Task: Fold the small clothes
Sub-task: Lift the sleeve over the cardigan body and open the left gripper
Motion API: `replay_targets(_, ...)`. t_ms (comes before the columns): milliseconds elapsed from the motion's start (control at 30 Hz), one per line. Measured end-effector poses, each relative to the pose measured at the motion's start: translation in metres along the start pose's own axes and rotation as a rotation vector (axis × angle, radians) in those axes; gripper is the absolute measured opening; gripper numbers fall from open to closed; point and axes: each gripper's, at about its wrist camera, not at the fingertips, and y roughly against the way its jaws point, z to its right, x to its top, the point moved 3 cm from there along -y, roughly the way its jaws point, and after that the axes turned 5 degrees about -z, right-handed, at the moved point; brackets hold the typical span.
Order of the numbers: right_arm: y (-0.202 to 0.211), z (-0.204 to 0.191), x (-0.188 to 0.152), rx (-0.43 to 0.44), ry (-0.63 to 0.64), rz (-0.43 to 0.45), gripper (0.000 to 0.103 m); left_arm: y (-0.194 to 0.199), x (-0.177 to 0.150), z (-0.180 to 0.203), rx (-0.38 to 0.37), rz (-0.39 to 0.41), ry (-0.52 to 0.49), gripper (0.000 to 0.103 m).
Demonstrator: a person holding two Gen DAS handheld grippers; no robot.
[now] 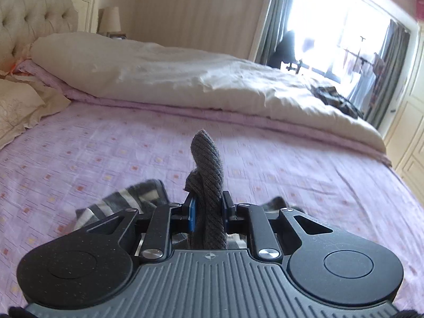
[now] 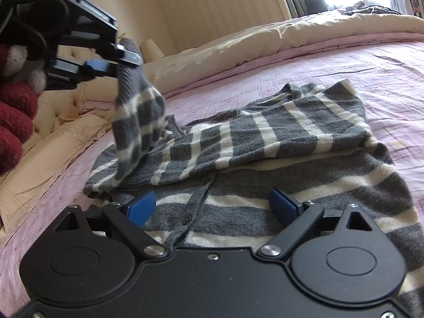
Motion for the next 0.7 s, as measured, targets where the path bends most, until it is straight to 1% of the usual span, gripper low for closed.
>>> replay_targets(67, 0.002, 0.001, -0.001, 0.004, -0.004, 0.002, 0.094, -0.012, -0.009, 0.010, 0.002, -0.027, -0.025, 0.018)
replay_targets(200, 0.004, 0.004, -0.001, 0.010, -0.010, 0.004, 0.094, -0.024, -0.021, 0.027, -0.003, -0.070, -0.052, 0.019)
replay_targets(333, 0.005, 0.005, -0.001, 0.011, -0.012, 0.005, 0.094, -0.026, -0.022, 0.036, 0.006, -0.082, -0.081, 0.021)
replay_targets(433, 0.005, 0.005, -0.001, 0.011, -0.011, 0.004, 0.094, -0.025, -0.021, 0.046, 0.006, -0.075, -0.100, 0.027)
replay_targets(500, 0.005, 0.005, -0.001, 0.010, -0.011, 0.004, 0.094, -0.021, -0.020, 0.049, 0.008, -0.073, -0.108, 0.032)
replay_targets(567, 0.005, 0.005, -0.001, 0.012, -0.013, 0.005, 0.094, -0.015, -0.019, 0.050, 0.005, -0.059, -0.117, 0.036)
replay_targets(633, 0.006, 0.006, 0.000, 0.015, -0.017, 0.005, 0.094, -0.001, -0.018, 0.045, 0.006, -0.022, -0.129, 0.038)
replay_targets(667, 0.006, 0.006, 0.000, 0.017, -0.019, 0.006, 0.094, 0.006, -0.019, 0.040, 0.011, -0.001, -0.132, 0.041)
replay_targets(700, 0.005, 0.006, 0.000, 0.019, -0.021, 0.006, 0.094, 0.015, -0.022, 0.032, 0.028, 0.024, -0.134, 0.047)
